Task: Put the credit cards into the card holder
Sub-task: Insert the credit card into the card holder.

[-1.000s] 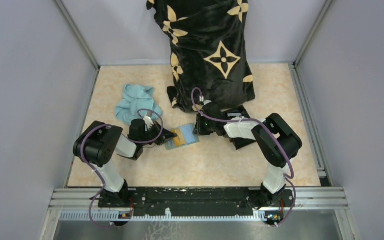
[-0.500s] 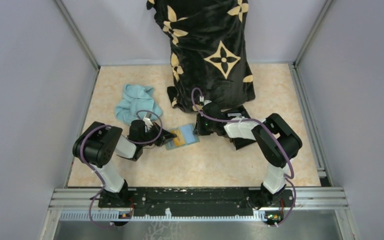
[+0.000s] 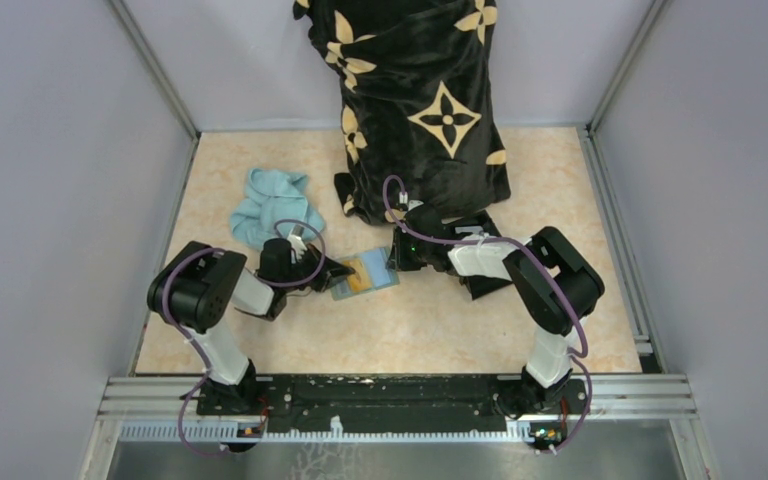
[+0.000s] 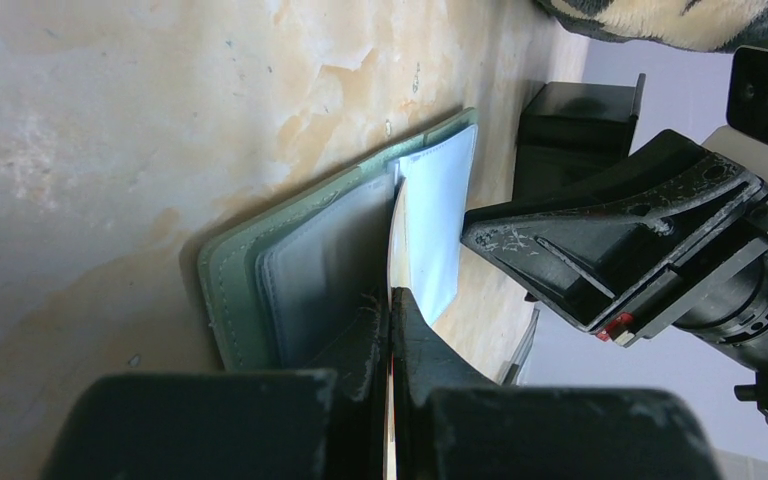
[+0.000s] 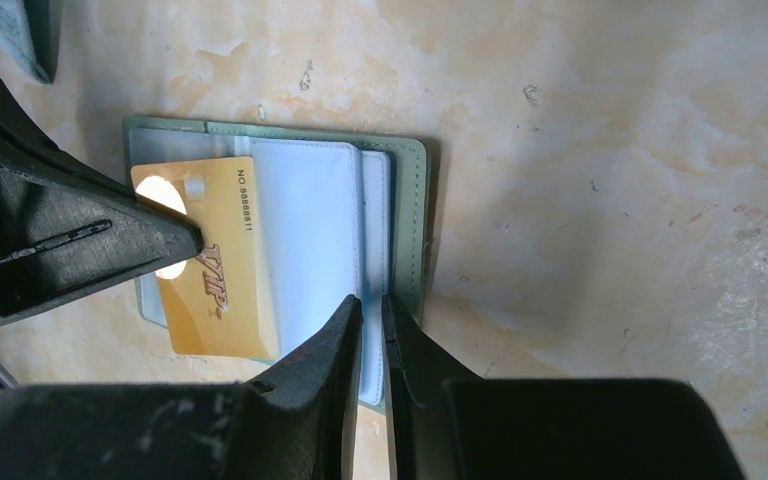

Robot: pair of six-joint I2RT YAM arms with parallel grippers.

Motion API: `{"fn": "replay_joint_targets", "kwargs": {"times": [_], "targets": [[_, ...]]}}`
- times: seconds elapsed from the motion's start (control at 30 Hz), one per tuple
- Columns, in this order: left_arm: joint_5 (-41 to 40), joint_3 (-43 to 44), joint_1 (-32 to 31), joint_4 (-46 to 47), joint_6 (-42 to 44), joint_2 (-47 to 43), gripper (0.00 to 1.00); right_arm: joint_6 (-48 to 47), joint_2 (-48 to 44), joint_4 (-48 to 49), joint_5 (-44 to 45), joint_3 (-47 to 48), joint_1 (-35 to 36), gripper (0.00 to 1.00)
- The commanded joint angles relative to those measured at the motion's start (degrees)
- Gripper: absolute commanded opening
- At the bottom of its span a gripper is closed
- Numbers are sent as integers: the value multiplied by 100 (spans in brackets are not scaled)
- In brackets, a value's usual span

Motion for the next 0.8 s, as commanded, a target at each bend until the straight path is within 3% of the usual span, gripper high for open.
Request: {"fn": "replay_joint_targets", "kwargs": {"times": [0.0, 0.6, 0.67, 0.77], "targets": [[47, 86, -98, -224, 86, 228, 0, -51, 13, 105, -62, 265, -25, 14], [199, 164, -188, 544, -170, 626, 0, -23, 54, 105, -98, 274, -20, 14], [182, 199, -220, 465, -137, 620, 5, -31, 57, 84, -98, 280, -16, 14], [59, 273, -273, 70, 13, 487, 25, -41, 66, 70, -89, 276, -15, 14]]}}
